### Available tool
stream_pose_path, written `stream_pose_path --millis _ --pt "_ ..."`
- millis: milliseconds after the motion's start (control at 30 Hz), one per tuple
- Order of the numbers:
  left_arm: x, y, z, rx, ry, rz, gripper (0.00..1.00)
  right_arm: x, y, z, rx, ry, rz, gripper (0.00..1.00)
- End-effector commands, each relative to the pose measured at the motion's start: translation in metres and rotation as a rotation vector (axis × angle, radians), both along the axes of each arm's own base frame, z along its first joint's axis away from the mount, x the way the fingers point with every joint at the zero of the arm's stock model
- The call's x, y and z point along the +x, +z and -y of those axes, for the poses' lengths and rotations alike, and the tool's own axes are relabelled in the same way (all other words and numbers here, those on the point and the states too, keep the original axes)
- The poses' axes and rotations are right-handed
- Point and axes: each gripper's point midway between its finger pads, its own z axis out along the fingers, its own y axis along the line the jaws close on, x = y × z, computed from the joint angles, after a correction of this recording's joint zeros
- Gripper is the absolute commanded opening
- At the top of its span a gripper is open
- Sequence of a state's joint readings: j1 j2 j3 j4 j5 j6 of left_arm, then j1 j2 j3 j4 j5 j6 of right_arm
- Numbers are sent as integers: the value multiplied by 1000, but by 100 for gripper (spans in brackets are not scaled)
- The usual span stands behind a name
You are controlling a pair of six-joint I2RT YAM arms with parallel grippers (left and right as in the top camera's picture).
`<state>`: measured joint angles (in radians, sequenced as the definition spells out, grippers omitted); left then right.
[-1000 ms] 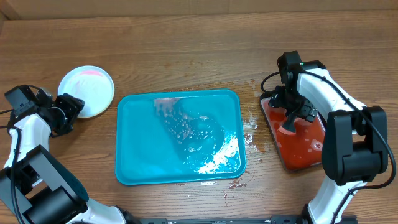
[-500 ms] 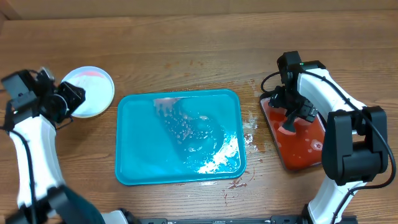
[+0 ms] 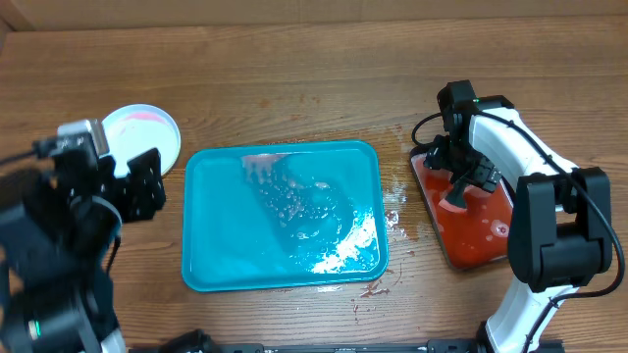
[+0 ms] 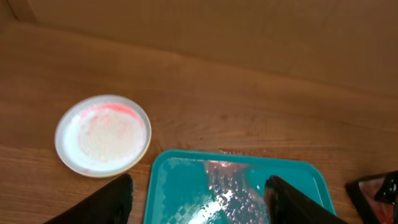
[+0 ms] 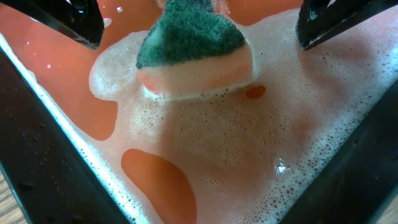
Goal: Clean dirty plates on tray and stack at the side
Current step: 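Open the left gripper and withdraw it from the plate stack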
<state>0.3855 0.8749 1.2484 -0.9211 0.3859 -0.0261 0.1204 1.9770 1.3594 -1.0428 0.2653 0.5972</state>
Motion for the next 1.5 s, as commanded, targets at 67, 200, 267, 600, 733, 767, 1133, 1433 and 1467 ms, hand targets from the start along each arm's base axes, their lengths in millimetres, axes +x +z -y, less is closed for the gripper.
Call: stream_pose_path --millis 67,200,267,600,733,767,1133,1433,1467 --pt "-36 32 15 23 11 125 80 2 8 0 0 1 25 100" --pt "-48 33 22 -25 25 134 100 2 8 0 0 1 25 100" --pt "-48 33 25 -89 40 129 100 2 8 0 0 1 25 100" --pt "-43 27 62 -96 -80 88 100 2 8 0 0 1 25 100" --pt "-37 34 58 -6 -56 127 100 2 8 0 0 1 25 100" --pt "-35 40 61 37 -84 157 100 2 8 0 0 1 25 100" --pt "-23 76 65 211 -150 324 100 2 8 0 0 1 25 100" --pt "-2 95 73 196 -161 484 100 2 8 0 0 1 25 100" --pt "1 96 75 192 -168 528 100 2 8 0 0 1 25 100"
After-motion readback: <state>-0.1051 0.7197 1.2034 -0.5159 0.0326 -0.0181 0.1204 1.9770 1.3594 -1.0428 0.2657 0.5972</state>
